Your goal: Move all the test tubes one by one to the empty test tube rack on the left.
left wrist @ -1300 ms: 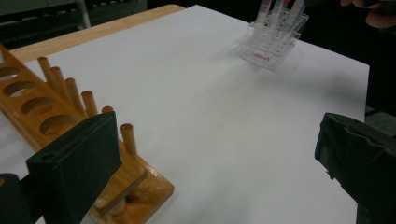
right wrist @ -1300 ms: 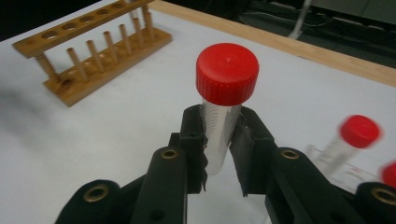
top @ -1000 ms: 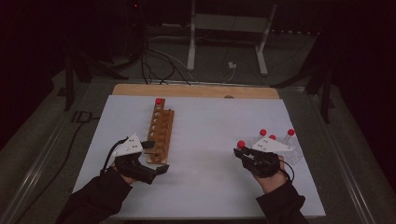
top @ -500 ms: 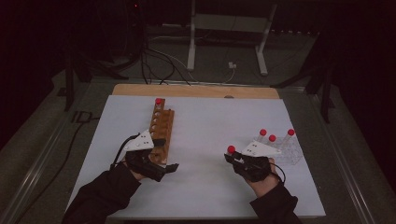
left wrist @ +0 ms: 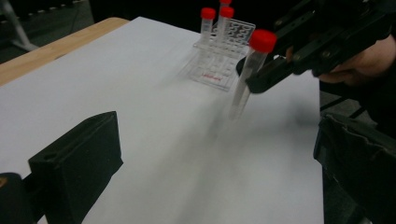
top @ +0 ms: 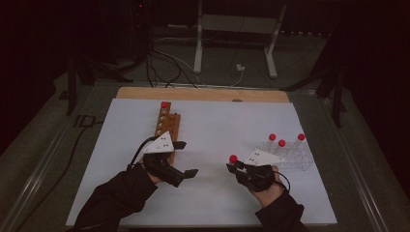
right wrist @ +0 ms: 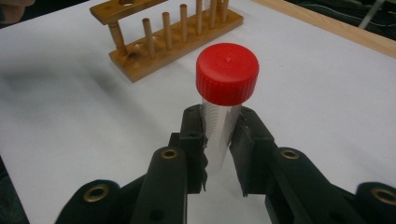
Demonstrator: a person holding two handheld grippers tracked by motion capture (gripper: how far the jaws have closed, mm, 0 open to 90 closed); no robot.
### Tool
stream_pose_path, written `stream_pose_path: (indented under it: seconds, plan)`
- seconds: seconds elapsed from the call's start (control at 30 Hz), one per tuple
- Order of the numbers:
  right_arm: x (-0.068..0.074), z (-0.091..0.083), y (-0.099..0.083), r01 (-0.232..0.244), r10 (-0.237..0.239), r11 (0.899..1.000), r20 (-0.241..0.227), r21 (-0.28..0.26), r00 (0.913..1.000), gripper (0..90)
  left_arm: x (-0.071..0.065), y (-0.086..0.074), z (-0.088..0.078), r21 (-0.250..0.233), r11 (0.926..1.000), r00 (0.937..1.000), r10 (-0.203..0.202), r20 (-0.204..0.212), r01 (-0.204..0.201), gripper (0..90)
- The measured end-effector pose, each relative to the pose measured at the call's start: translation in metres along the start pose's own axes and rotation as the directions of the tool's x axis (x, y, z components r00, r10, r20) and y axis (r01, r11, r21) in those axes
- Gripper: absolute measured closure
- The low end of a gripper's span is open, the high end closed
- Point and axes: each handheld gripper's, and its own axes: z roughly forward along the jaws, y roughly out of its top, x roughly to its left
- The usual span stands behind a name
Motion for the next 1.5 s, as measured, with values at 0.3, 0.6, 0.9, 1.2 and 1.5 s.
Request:
stream_pose_path:
  seconds: [0.3,0.6,0.9,1.2,1.5]
  plan:
    - [0.007,0.003,0.000,0.011,-0.011,1.000,-0.022,0.005,0.9997,74.4,-0.009,0.015,0.016,0.002,0.9993,0.9987,0.037,0.035,-0.037,7.6]
    - [0.010,0.005,0.001,0.016,-0.015,1.000,-0.040,0.007,0.9991,74.4,-0.016,0.024,0.035,-0.014,0.9983,0.9959,0.058,0.069,-0.057,23.9]
    - [0.012,0.007,0.002,0.018,-0.017,1.000,-0.052,0.011,0.9985,74.4,-0.022,0.033,0.052,-0.018,0.9973,0.9938,0.073,0.085,-0.071,37.9]
    - [0.013,0.007,0.002,0.017,-0.017,1.000,-0.053,0.009,0.9984,74.5,-0.029,0.037,0.069,0.014,0.9934,0.9887,0.112,0.101,-0.114,55.3]
    - [0.012,0.006,0.002,0.012,-0.012,1.000,-0.052,0.005,0.9986,74.4,-0.027,0.036,0.071,0.017,0.9926,0.9873,0.118,0.107,-0.120,71.3]
